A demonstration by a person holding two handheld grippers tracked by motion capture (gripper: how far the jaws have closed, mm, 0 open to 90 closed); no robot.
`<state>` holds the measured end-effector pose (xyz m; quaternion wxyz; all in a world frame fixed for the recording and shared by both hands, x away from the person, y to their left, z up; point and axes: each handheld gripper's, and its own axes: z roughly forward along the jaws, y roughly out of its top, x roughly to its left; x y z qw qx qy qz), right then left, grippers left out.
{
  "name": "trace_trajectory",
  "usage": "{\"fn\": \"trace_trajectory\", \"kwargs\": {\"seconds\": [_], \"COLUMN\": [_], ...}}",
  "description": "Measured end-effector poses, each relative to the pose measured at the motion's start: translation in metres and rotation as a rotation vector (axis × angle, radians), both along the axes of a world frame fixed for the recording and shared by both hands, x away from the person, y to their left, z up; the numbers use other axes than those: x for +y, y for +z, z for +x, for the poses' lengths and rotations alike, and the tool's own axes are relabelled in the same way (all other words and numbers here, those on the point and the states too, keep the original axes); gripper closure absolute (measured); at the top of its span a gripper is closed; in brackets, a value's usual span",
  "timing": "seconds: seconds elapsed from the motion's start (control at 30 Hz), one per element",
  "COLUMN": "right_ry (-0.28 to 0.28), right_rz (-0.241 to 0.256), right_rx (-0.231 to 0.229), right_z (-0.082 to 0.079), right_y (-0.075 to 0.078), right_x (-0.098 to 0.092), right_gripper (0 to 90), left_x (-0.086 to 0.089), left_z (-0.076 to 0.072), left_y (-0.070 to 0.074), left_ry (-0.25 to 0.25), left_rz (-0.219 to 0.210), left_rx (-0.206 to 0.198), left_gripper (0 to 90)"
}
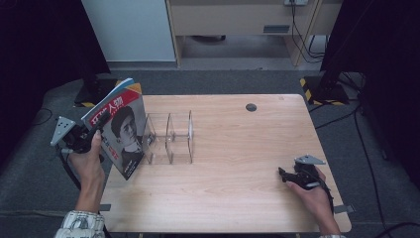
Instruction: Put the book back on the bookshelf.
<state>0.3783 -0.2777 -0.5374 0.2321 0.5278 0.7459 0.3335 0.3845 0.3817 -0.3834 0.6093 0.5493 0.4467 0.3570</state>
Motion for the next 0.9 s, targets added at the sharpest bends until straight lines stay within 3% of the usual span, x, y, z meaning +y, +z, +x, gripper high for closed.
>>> {"fn": "trace_trajectory", "kwargs": {"seconds": [0.37, 0.63, 0.8, 0.9], "right_ry": [0.005, 0.004, 0.004, 0.008], "right_rz": [0.000, 0.004, 0.004, 0.002], "right_rx": [0.003, 0.001, 0.001, -0.001], "right_z": [0.000, -0.001, -0.001, -0.001], "right_y": [0.000, 0.000, 0.000, 0.000], "right_x": [0.000, 0.001, 0.001, 0.001], "right_gripper": [25.9, 25.9, 25.9, 25.9], "left_x": [-0.001, -0.007, -0.009, -0.010], "left_z": [-0.008, -0.012, -0.014, -0.013], "left_y": [-0.009, -0.014, -0.011, -0.010], "left_ry": [0.030, 0.048, 0.060, 0.048], "left_rz": [-0.037, -0.016, -0.023, -0.016], "left_rx": [-0.013, 0.012, 0.026, 0.035], "left_gripper": [84.8, 82.7, 78.2, 70.7]}}
